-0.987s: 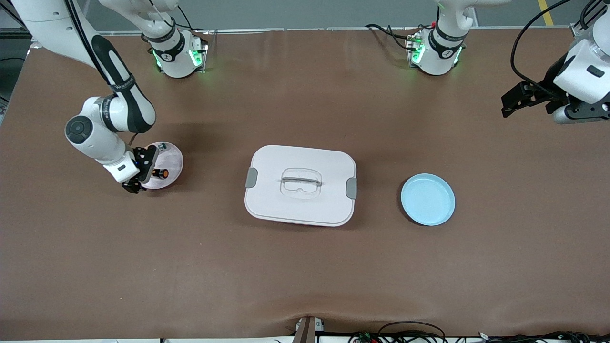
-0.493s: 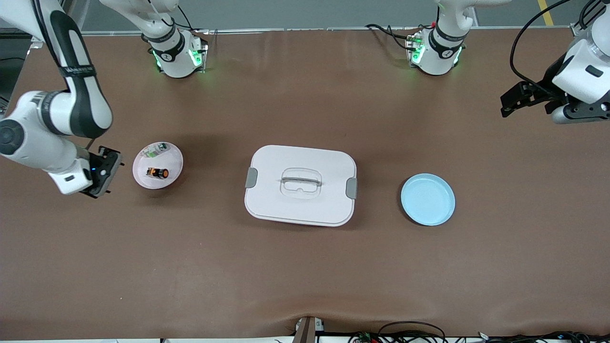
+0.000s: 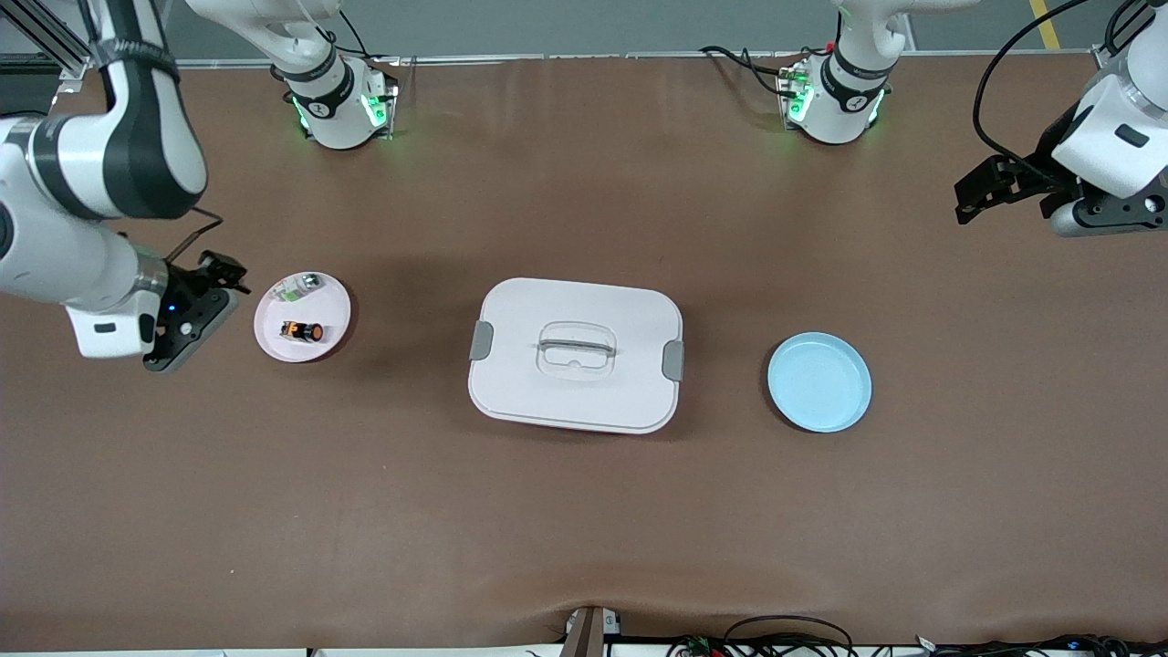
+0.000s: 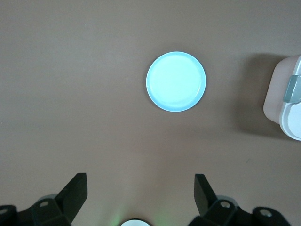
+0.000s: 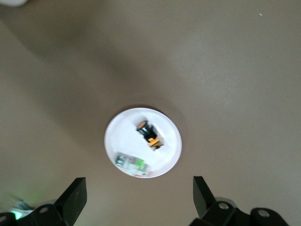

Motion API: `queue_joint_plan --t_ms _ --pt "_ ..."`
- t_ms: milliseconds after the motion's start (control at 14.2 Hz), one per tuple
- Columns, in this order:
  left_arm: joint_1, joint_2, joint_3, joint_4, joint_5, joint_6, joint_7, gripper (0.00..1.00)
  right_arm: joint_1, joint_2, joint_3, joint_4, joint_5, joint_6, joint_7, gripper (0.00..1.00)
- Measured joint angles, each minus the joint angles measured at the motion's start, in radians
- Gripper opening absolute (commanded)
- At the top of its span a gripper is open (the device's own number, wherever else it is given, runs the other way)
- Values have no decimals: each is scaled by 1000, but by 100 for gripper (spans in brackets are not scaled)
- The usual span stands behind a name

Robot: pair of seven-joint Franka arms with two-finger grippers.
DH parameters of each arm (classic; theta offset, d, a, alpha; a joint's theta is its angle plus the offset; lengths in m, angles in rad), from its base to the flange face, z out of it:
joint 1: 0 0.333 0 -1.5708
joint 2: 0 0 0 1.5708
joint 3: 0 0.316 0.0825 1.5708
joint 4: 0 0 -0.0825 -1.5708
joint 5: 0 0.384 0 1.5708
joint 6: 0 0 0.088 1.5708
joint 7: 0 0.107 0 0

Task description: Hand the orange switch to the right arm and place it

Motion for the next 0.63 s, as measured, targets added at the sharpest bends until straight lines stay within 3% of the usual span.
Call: queue_joint_plan --t_ms 282,634 --pt "0 0 0 0 0 0 0 100 61 -65 2 27 0 -79 325 100" --pt "-1 0 0 0 0 0 0 100 33 -83 -21 177 -3 -244 422 100"
